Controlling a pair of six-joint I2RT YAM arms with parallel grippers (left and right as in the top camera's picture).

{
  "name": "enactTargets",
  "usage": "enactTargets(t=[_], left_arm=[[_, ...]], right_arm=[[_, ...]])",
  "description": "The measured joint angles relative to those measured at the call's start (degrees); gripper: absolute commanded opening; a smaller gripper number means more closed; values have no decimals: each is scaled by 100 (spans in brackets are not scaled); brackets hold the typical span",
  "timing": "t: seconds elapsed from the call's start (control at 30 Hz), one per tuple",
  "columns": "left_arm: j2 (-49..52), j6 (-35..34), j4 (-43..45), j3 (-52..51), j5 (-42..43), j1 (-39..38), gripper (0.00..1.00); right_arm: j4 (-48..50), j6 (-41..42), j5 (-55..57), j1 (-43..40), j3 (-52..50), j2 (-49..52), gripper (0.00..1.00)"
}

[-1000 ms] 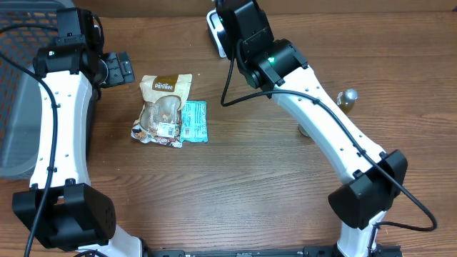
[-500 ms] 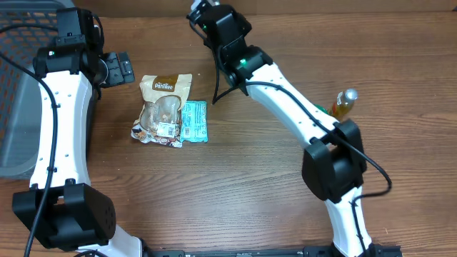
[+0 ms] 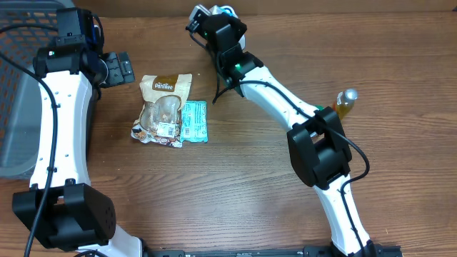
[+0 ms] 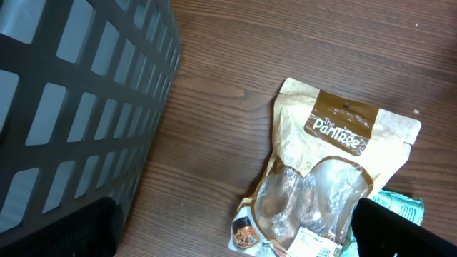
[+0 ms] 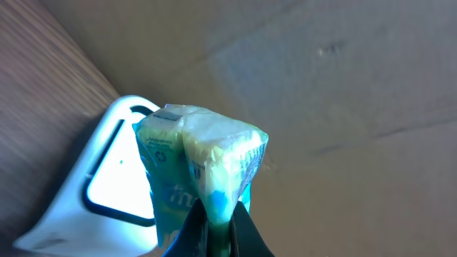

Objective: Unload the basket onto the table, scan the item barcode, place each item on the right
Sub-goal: 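Hold the teal tube in front of the scanner window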

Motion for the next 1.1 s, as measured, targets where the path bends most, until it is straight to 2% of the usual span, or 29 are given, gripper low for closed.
enactTargets(t=[0.23, 0.6, 1.1], left_arm=[[0, 0, 0, 0, 0, 0, 100], [0, 2, 0, 0, 0, 0, 100], [0, 0, 0, 0, 0, 0, 100]], right_arm=[[448, -33, -9, -280, 0, 295, 4], [1139, -188, -107, -258, 0, 592, 4], [1252, -417, -46, -258, 0, 896, 4]])
